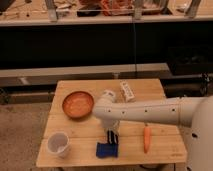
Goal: Place the eraser on the white sponge
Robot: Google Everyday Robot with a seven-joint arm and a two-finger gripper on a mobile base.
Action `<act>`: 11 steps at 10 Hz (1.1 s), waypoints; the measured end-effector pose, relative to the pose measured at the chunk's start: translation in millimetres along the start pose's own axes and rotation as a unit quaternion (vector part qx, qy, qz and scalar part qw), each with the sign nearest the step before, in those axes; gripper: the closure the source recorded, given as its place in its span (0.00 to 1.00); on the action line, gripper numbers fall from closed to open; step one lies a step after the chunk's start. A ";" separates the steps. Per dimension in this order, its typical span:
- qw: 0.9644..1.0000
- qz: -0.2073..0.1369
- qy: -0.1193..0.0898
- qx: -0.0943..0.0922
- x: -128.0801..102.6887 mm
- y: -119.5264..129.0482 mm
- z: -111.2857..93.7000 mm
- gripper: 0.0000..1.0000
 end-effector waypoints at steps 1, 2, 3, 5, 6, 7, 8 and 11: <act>1.000 -0.001 0.000 0.000 0.0 0.1 0.0 0.71; 1.000 -0.003 0.001 -0.001 -0.3 0.3 0.4 0.70; 1.000 -0.006 0.001 -0.001 -0.7 -0.4 0.4 0.70; 1.000 -0.010 0.003 -0.002 -1.2 -1.7 0.0 0.75; 1.000 -0.012 0.004 -0.003 -1.3 -1.9 0.2 0.75; 1.000 -0.016 0.004 -0.003 -1.7 -2.0 0.7 0.75; 1.000 -0.017 0.005 -0.003 -1.8 -2.3 0.8 0.71; 1.000 -0.019 0.006 -0.004 -2.2 -2.4 0.7 0.55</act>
